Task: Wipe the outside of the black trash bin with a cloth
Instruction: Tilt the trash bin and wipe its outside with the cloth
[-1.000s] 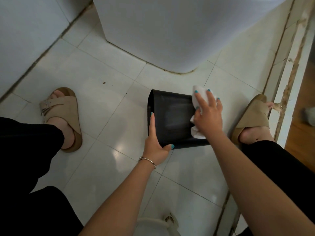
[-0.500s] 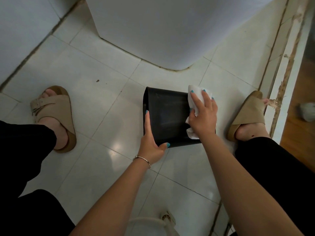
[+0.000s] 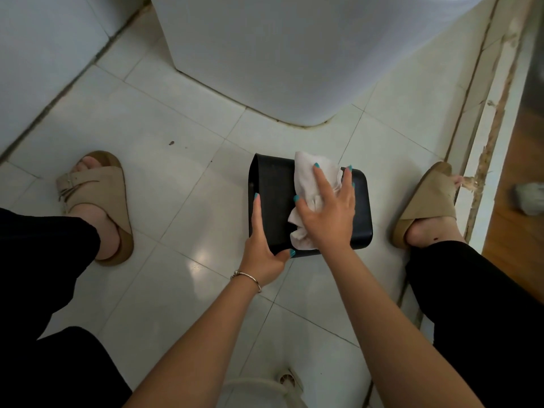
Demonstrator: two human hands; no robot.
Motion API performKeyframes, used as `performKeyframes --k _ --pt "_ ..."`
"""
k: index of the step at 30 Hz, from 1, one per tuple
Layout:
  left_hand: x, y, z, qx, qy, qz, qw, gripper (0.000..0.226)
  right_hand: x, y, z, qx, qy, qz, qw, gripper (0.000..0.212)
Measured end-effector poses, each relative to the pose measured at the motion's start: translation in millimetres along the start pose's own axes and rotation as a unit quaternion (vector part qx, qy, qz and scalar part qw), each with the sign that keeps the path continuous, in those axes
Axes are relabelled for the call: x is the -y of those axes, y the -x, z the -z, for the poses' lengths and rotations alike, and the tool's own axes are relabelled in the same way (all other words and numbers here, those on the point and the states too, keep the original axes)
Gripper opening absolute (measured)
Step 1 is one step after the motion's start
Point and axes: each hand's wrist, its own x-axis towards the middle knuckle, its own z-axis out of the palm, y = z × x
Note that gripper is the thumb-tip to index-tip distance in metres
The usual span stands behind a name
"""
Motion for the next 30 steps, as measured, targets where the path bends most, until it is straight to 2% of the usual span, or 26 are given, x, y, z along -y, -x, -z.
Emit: performKeyframes --k 6,11,15,16,18,21,30 --pt "1 -2 0 0.013 0.010 0.018 1.000 0.117 12 4 -6 0.011 0.014 -0.076 0.997 0.062" --pt "0 -2 -1 -0.002 -0.007 0.010 1.000 0.118 17 5 -6 -0.024 0.072 -0.061 0.995 0.058" --pt "-2 -1 0 -0.004 -0.003 0.008 1.000 0.119 17 -4 -1 -0.003 -0.156 -0.130 0.979 0.053" --pt "-2 -1 0 -0.004 -0.004 0.007 1.000 0.119 15 -4 -1 0.000 -0.127 -0.110 0.986 0.050" --pt "-2 -2 -1 -0.001 -0.005 0.006 1.000 0.119 11 -1 -5 -0.001 0.017 -0.021 1.000 0.053" --pt "-2 -2 -1 0.006 -0.004 0.011 1.000 0.120 8 0 -11 -0.017 0.147 0.068 0.987 0.062" --pt "-3 1 -5 -0.024 -0.011 0.013 1.000 0.117 -6 -2 -11 0.002 0.066 0.079 0.995 0.057"
